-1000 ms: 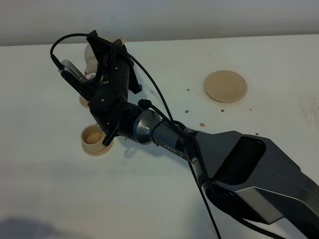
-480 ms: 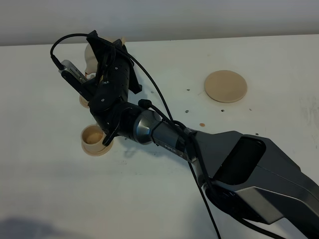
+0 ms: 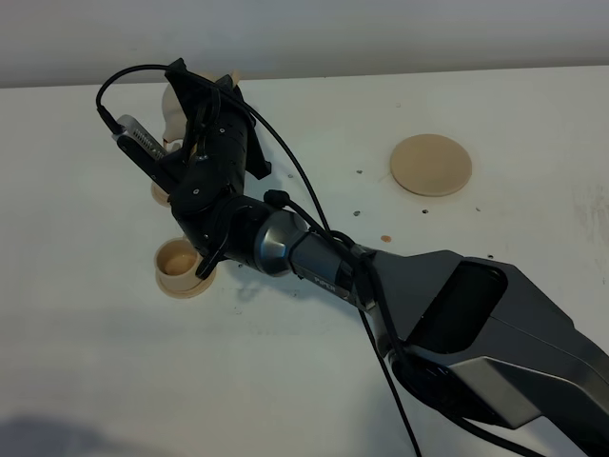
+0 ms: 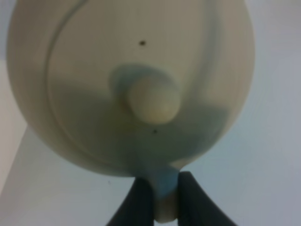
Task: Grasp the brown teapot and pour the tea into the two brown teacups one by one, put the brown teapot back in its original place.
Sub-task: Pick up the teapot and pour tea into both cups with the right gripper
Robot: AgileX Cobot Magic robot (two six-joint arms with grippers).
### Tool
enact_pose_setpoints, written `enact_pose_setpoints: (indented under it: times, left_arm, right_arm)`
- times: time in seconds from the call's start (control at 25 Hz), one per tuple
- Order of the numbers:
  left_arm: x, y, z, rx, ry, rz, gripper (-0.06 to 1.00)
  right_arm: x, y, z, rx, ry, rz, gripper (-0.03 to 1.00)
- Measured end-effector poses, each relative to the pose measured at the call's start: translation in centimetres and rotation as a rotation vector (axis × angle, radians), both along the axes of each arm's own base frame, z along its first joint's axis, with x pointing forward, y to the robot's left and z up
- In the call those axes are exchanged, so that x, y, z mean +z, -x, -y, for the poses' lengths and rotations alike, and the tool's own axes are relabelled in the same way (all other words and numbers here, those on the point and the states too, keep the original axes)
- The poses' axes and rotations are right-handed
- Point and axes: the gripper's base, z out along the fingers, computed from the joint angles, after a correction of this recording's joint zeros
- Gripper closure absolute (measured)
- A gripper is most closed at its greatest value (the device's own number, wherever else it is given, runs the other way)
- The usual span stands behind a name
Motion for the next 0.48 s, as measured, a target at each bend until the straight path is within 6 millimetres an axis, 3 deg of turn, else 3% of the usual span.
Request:
enact_pose_setpoints:
  times: [0.48]
  left_arm:
    - [0.00, 0.00, 0.00, 0.000, 0.000, 0.000, 0.96]
  right_arm:
    - [0.01, -0.01, 0.06, -0.004, 0.016, 0.003, 0.86]
